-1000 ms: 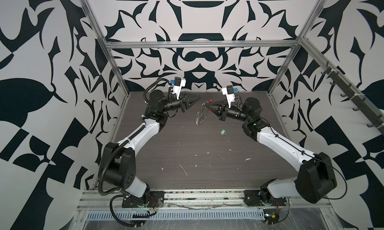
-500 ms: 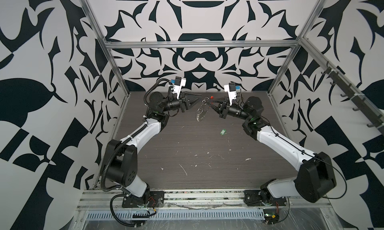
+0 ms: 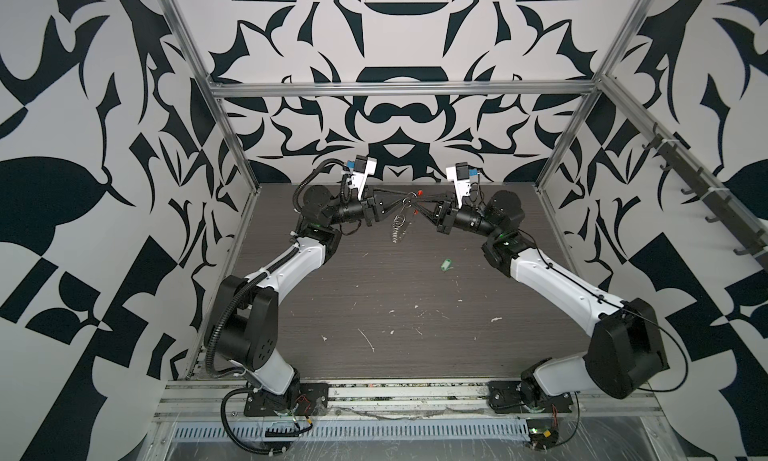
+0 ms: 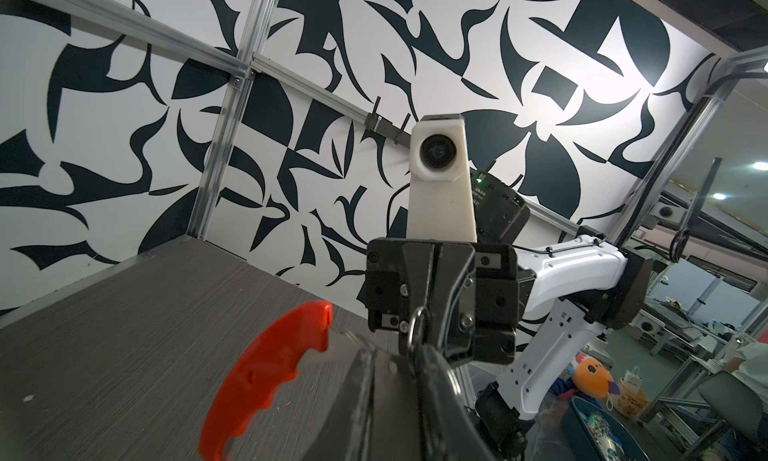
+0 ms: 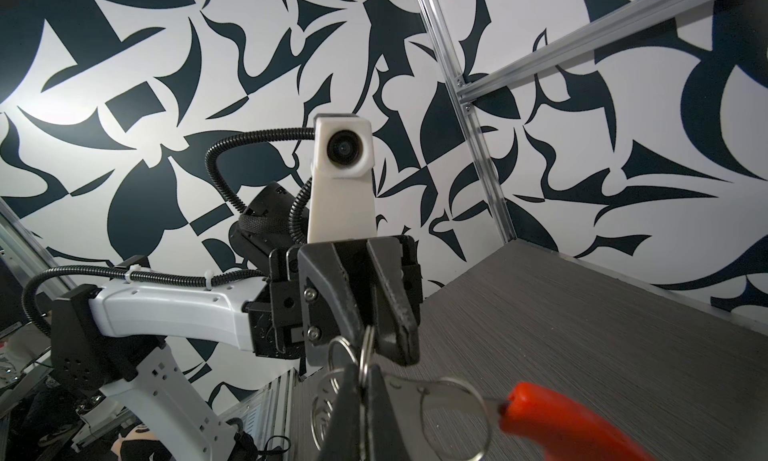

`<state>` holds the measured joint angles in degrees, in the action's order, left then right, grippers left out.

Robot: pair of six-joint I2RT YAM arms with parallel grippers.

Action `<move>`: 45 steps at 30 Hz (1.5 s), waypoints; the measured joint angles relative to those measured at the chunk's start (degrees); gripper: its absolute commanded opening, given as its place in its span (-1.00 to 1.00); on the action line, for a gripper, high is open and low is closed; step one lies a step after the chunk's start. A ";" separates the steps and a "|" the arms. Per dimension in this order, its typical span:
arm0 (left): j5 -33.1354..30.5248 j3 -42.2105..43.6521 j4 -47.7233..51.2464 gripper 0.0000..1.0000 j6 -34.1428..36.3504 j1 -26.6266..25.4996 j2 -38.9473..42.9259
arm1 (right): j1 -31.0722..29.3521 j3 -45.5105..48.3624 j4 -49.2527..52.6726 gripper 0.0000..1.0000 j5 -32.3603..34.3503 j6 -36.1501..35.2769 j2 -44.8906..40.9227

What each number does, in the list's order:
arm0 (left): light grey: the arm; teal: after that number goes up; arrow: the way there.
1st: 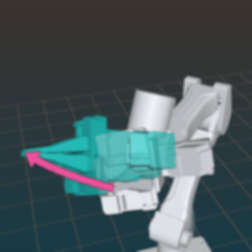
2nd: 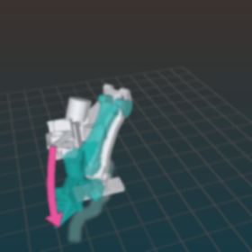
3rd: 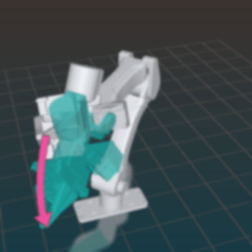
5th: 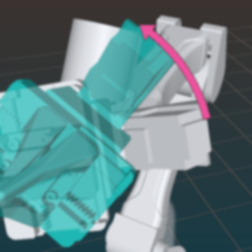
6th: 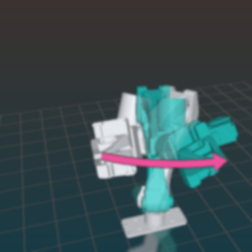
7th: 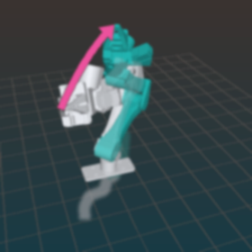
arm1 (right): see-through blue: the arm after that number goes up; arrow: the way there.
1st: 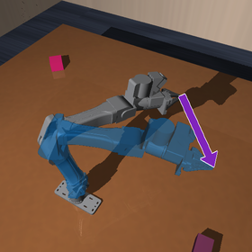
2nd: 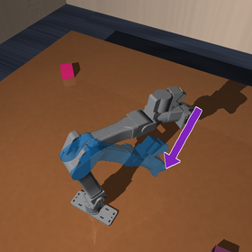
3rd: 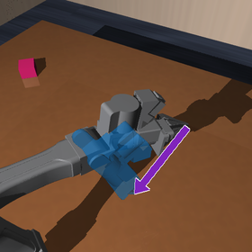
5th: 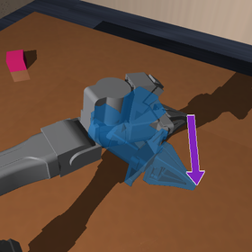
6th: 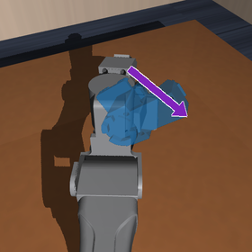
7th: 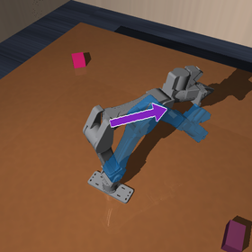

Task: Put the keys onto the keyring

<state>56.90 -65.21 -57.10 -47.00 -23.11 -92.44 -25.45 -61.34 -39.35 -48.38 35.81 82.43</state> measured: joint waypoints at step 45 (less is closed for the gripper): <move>-1.51 -3.91 40.19 -1.00 39.52 -2.58 5.97 | 3.34 -6.73 44.48 -0.30 16.52 -24.20 -7.67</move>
<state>55.40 -69.12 -16.91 -7.49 -25.69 -86.48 -22.11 -68.07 5.13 -31.86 11.62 74.76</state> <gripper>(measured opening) 0.041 0.355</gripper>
